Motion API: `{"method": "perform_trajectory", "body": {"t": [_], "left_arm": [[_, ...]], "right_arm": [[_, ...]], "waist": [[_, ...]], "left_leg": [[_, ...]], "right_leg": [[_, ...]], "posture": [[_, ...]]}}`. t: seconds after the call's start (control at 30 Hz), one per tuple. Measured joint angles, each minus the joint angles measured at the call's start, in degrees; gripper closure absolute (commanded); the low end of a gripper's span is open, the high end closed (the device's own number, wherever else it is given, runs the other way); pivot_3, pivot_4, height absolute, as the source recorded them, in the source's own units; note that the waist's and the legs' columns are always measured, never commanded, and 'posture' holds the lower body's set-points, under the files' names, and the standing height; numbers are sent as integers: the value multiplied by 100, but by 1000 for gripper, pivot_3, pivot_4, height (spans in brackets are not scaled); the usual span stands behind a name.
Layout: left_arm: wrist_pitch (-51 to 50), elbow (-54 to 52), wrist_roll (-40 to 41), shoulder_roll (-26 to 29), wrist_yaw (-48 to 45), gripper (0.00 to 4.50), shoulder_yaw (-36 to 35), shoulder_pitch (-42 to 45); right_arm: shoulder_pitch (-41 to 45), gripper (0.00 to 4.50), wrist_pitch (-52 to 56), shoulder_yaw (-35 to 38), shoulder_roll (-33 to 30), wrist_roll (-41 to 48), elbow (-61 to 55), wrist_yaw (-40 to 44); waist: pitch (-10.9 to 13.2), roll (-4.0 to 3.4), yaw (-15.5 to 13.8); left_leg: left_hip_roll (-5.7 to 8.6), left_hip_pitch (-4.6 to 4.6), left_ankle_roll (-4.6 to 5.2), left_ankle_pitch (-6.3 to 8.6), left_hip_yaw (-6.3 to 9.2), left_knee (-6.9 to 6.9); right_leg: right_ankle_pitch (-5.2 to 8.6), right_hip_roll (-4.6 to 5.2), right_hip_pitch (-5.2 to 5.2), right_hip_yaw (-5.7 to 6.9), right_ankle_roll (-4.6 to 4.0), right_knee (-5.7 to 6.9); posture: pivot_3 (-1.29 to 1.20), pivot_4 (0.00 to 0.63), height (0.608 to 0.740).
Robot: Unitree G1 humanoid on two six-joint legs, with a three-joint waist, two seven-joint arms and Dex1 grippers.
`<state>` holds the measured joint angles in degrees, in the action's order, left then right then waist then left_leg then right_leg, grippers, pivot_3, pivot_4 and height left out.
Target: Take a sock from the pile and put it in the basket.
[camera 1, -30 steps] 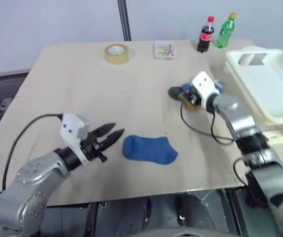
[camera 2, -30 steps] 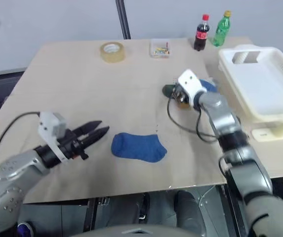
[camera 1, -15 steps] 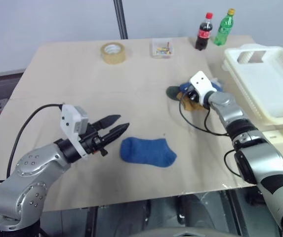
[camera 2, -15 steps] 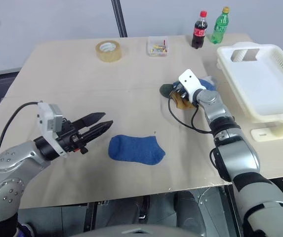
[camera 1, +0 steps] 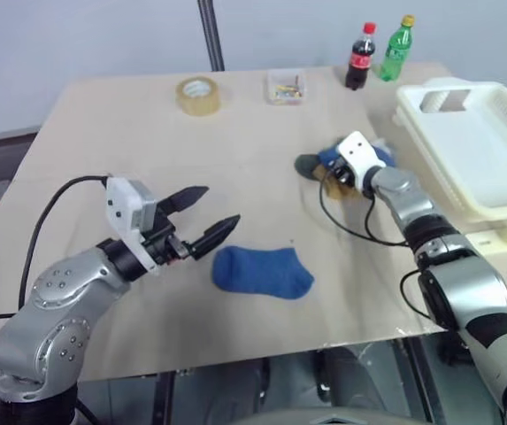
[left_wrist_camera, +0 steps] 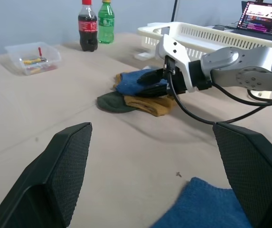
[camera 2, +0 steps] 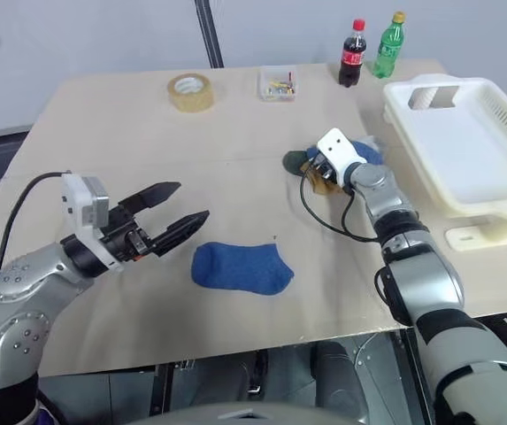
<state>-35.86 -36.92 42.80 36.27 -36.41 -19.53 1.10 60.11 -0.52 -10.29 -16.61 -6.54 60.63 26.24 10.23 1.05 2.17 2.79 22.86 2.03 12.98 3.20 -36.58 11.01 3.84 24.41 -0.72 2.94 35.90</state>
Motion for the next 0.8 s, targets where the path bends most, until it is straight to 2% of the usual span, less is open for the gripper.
{"method": "perform_trajectory", "body": {"t": [0.1,0.2,0.27,0.3,0.63,0.8], "left_arm": [[35,1,-38,-12,5,148,29,-35],[75,1,-54,-20,9,0,46,-62],[115,1,-61,-25,10,0,51,-90],[129,1,-70,-25,12,0,55,-101],[207,5,-103,-37,40,0,111,-143],[313,201,-212,-156,74,0,217,-192]], "right_arm": [[0,2567,-8,2,50,-7,29,19],[1,3405,-70,16,94,-18,101,-45],[6,4346,-122,34,107,-23,129,-68],[32,4440,-141,61,124,-24,158,-80],[74,4440,-194,130,147,-13,200,58],[-115,4440,244,133,311,184,-941,605]], "waist": [[0,0,6],[0,0,9],[0,0,11],[0,0,13],[0,0,16],[1,-4,18]], "left_leg": [[-1,0,0,0,0,0],[-1,-2,0,0,-1,0],[-2,-3,0,0,-1,0],[-3,-3,0,0,-1,0],[-5,-4,0,0,-3,0],[-11,-4,1,1,-6,0]], "right_leg": [[0,-1,0,0,0,1],[0,-3,0,-2,0,1],[0,-4,0,-2,0,2],[0,-4,0,-3,0,2],[-1,-7,0,-5,-1,3],[-2,-13,5,-9,-2,9]], "posture": [[0,150,740],[0,150,740],[0,150,740],[0,150,740],[0,150,740],[0,150,740]]}}
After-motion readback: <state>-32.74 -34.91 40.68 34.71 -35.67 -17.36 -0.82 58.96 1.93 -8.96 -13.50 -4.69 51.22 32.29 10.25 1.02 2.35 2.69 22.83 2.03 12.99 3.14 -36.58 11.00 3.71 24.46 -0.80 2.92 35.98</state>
